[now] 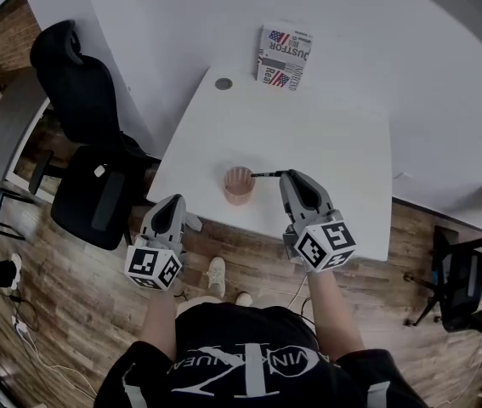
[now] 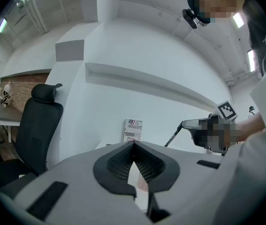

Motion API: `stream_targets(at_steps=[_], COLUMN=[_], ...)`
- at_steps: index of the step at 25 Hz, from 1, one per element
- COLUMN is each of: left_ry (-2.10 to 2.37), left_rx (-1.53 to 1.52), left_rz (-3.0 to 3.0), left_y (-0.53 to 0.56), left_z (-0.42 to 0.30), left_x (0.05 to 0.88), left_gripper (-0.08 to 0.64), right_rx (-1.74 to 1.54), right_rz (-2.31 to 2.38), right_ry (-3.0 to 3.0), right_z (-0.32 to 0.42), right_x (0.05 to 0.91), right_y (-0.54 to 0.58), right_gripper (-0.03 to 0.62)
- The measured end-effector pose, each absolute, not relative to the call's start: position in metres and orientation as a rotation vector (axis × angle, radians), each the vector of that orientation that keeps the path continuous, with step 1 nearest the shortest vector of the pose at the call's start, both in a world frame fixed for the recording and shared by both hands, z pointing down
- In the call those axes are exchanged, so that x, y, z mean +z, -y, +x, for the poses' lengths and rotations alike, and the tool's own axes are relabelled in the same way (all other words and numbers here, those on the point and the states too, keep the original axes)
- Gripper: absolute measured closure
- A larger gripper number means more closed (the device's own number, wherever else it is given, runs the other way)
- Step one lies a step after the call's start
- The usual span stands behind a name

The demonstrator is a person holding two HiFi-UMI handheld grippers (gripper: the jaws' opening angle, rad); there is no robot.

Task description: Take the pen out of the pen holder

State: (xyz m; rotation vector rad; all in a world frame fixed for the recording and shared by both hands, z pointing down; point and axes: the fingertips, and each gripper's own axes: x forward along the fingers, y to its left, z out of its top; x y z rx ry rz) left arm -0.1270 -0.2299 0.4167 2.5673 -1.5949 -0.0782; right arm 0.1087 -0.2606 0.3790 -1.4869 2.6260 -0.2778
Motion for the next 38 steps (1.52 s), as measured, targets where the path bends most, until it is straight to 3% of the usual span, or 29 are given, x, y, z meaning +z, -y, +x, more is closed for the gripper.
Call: stream_targets(at_steps=[38], left_ry=[1.641], left_rx=[-0.078], left_rz=[2.53], left_y=[0.189], left_z=[-0.146], left_x=[0.422], left_gripper=[0.546], right_rx=[-0.294], right_rz=[-1.626], right_ry=[-2.664], right_z=[0.139], right_x=[0.416], right_y=[0.201], right_gripper=[0.535])
